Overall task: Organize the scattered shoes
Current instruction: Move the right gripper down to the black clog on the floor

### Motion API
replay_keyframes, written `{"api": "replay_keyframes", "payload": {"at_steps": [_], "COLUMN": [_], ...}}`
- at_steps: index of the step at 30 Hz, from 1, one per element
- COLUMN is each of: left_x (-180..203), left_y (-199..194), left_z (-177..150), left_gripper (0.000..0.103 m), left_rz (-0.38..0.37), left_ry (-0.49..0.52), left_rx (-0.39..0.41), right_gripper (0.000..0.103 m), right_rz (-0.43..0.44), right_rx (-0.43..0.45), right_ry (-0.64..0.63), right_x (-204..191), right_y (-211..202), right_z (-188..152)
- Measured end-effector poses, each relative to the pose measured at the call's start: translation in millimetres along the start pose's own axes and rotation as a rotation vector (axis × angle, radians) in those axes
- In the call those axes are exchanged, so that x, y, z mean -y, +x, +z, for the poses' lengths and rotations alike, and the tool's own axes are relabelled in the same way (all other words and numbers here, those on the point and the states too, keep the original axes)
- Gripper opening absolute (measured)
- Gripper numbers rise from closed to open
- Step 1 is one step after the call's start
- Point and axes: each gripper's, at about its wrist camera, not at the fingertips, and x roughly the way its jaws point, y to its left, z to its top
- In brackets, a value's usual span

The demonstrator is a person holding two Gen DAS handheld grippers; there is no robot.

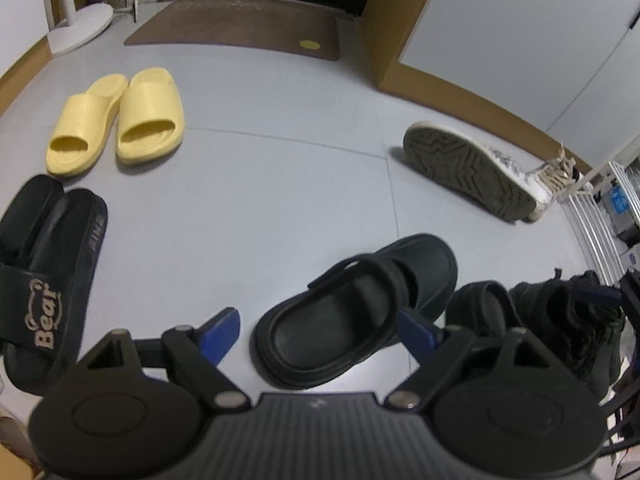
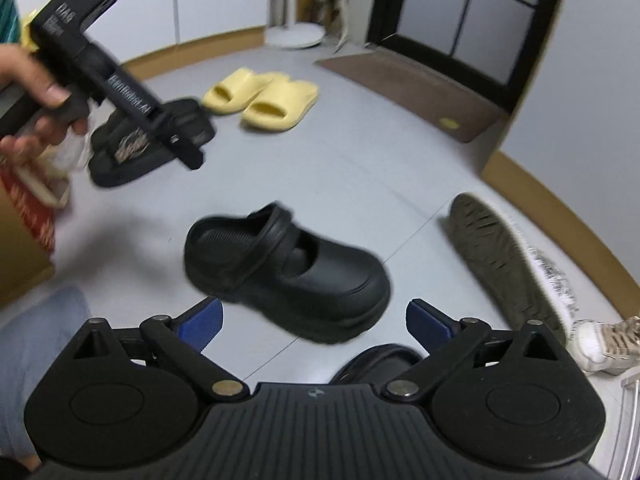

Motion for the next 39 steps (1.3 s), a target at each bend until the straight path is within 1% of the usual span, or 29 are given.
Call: {"api": "replay_keyframes", "payload": {"at_steps": [3,6,9,12,15,19,21,24,30,37,39], "left_x": [-4.8,-8.4,-10.4,-12.5,-16.3,-18.4,-19.1,-21.6,-31.4,-43.3,-44.7], "left_y": [13.6,23.8,30.9,33.9,36.9,43.5,50.1,55.6,53.9,52.6,52.1], "left_z": [-5.9,-9.8,-11.8,-12.6,-13.4,-15.2,-16.2,-17.3,-18.7,-17.1,-15.8], "left_gripper": [0.087,0.087,0.087,0.087,0.087,0.087,0.087,0.087,0.087,0.087,0.087], "left_rz": [-0.014,-0.020,-0.037,-0.041,-0.047,-0.058,-0.070,-0.090,-0.088,-0.072,-0.066], "left_ry": [-0.007,-0.022,-0.027,-0.016,-0.026,-0.046,-0.056,-0.071,-0.078,-0.096,-0.095], "left_rx": [-0.011,-0.012,-0.021,-0.015,-0.006,0.011,0.006,0.002,0.008,0.016,0.017], "right_gripper": [0.103,0.103,0.103,0.103,0.103,0.103,0.103,0.103,0.103,0.102,0.100], "right_rz": [0.006,0.008,-0.009,-0.042,-0.044,-0.050,-0.053,-0.042,-0.035,-0.037,-0.047], "right_rx": [-0.017,-0.012,-0.014,-0.024,-0.039,-0.082,-0.093,-0.090,-0.120,-0.115,-0.110], "right_ry": [0.008,0.033,0.042,0.055,0.049,0.048,0.057,0.077,0.067,0.064,0.062], "right_x": [-6.1,-6.2,-3.0,3.1,4.2,4.7,6.1,8.2,8.4,5.5,3.5], "right_y": [12.5,21.7,29.6,42.2,51.8,67.5,76.2,85.3,104.8,122.5,126.8], "right_z": [-4.5,-10.9,-13.8,-17.2,-22.1,-27.9,-28.6,-28.8,-25.2,-20.0,-17.9]}}
